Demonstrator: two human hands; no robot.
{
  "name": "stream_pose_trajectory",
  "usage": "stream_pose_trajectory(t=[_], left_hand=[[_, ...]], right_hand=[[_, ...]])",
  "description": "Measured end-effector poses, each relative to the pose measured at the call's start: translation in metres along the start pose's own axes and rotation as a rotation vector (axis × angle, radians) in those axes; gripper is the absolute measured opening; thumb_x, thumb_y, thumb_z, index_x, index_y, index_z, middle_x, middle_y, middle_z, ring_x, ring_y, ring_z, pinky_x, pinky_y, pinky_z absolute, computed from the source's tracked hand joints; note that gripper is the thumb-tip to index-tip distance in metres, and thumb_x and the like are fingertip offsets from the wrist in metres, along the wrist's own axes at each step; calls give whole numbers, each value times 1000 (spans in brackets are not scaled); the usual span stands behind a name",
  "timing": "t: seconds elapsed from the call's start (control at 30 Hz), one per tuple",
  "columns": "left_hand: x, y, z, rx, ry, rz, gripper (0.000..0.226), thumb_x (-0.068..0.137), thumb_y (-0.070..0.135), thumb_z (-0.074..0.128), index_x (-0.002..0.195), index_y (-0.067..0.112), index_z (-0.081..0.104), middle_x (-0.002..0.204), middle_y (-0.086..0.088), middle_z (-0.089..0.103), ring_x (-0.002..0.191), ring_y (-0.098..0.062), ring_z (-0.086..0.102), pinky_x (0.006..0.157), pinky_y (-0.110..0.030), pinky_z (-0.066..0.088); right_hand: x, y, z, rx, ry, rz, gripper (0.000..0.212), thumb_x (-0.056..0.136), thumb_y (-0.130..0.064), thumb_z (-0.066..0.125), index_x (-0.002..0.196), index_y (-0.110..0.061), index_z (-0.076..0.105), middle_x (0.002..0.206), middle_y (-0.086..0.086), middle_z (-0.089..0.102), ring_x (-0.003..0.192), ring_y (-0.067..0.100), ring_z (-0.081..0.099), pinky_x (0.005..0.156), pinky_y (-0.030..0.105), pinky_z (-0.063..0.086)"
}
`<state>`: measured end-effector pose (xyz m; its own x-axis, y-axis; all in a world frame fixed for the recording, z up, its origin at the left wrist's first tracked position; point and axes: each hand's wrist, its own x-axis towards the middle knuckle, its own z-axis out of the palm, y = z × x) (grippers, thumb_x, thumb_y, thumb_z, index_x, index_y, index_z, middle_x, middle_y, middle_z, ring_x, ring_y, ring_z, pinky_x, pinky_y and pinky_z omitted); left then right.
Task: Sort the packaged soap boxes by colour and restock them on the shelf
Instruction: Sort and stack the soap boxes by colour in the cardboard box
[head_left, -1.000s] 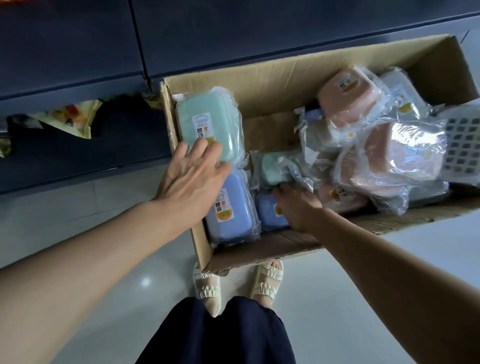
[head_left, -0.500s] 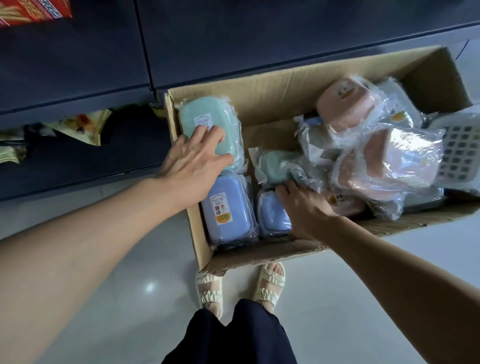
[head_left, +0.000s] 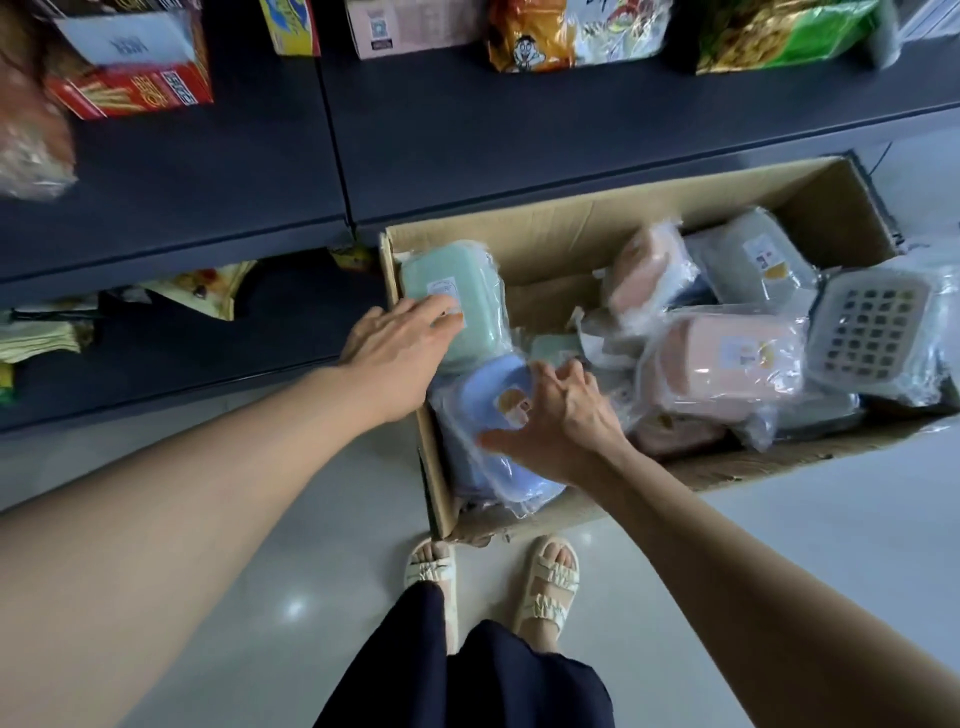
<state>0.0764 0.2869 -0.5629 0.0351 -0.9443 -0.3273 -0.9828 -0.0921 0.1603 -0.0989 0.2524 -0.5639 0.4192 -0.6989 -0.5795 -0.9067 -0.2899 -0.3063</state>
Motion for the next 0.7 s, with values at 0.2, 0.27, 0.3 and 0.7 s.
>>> stream_pose_trajectory(t=[0.2,0.27,0.3,0.7], left_hand=[[-1,-8,6,-16,20,8,65,82,-3,53,139,24,36,147,8,23,131,-17,34,95,-36,31],[1,-8,9,-27,35,-5,64,81,0,56,137,24,37,144,9,26,128,-17,37,94,-36,32],[3,-7,10,-32,40,-13,63,81,1,57,136,24,39,143,8,27,127,-17,38,94,-36,33],[27,23,-8,54,77,-56,46,80,7,61,122,19,47,128,-3,43,115,-21,45,94,-35,34]], right_hand=[[-8,-17,19,150,119,-15,55,92,-32,54,140,-20,28,127,7,36,109,30,51,84,36,43],[-15,-11,21,90,166,-75,57,90,-21,57,139,-28,26,126,4,35,107,28,51,79,36,45],[-18,-8,22,56,140,-119,59,89,-19,58,138,-30,26,124,3,35,107,26,49,78,36,45],[-8,55,-28,118,181,11,46,88,-16,55,133,-16,42,123,10,44,115,28,46,94,37,42]])
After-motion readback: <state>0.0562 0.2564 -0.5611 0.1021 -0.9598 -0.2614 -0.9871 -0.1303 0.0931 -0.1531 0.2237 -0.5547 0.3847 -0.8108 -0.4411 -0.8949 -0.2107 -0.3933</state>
